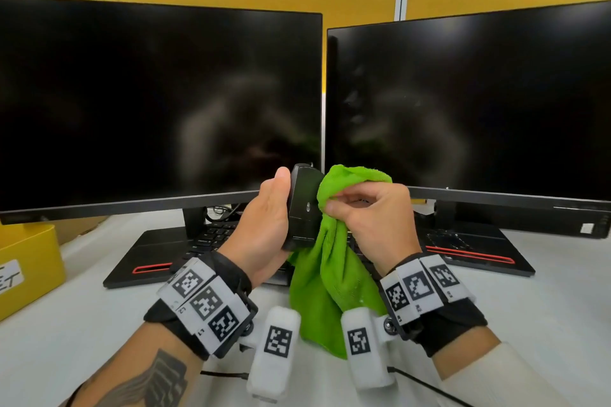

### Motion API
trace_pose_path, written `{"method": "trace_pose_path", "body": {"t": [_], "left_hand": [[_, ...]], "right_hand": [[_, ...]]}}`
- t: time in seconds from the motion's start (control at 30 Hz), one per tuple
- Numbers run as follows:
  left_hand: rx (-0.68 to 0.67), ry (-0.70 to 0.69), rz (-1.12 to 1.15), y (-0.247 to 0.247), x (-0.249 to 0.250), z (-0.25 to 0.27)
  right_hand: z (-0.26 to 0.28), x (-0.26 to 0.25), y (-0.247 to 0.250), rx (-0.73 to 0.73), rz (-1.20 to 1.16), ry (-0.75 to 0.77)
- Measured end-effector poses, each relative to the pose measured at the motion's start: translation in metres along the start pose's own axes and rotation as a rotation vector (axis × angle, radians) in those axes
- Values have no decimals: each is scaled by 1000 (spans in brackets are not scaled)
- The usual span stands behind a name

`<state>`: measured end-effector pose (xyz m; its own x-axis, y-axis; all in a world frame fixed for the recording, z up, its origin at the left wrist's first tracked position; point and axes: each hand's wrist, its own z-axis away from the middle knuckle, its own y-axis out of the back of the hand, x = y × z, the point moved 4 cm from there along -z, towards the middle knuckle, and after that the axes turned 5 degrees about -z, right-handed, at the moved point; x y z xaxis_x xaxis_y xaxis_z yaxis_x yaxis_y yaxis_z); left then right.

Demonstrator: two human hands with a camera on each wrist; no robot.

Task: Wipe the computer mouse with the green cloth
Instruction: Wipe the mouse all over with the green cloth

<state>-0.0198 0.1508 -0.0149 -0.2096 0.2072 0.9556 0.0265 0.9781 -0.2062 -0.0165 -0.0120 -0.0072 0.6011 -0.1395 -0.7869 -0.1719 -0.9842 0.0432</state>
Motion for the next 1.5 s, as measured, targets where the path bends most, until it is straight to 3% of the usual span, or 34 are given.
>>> {"method": "trace_pose_path", "body": {"t": [0.2, 0.3, 0.53, 0.73, 0.87, 1.07, 1.17, 1.3, 1.4, 1.5], "left_hand": [[-56, -18, -74, -24, 0, 3], [-65, -22, -96, -32, -4, 5], [-24, -12, 38, -19, -13, 0], [123, 30, 130, -9, 0, -6], [126, 11, 204, -12, 13, -5], [-4, 5, 158, -18, 8, -3], [-38, 10, 106, -17, 2, -2], [24, -53, 54, -12, -1, -2], [87, -81, 3, -13, -7, -3], [54, -48, 34, -18, -9, -1]], "right_hand": [[-4, -7, 9, 153, -99, 76], [-3, -10, 11, 145, -125, 99], [8, -19, -8, -169, -35, 87], [10, -9, -16, -409, 77, 18], [8, 4, -15, -413, 207, -10], [-3, 17, 2, -100, -104, -106], [-6, 12, 9, -30, -315, -173], [-5, 3, 6, -188, -740, -336], [3, -2, -3, -318, -767, -371], [6, -4, -9, -324, -668, -374]]}}
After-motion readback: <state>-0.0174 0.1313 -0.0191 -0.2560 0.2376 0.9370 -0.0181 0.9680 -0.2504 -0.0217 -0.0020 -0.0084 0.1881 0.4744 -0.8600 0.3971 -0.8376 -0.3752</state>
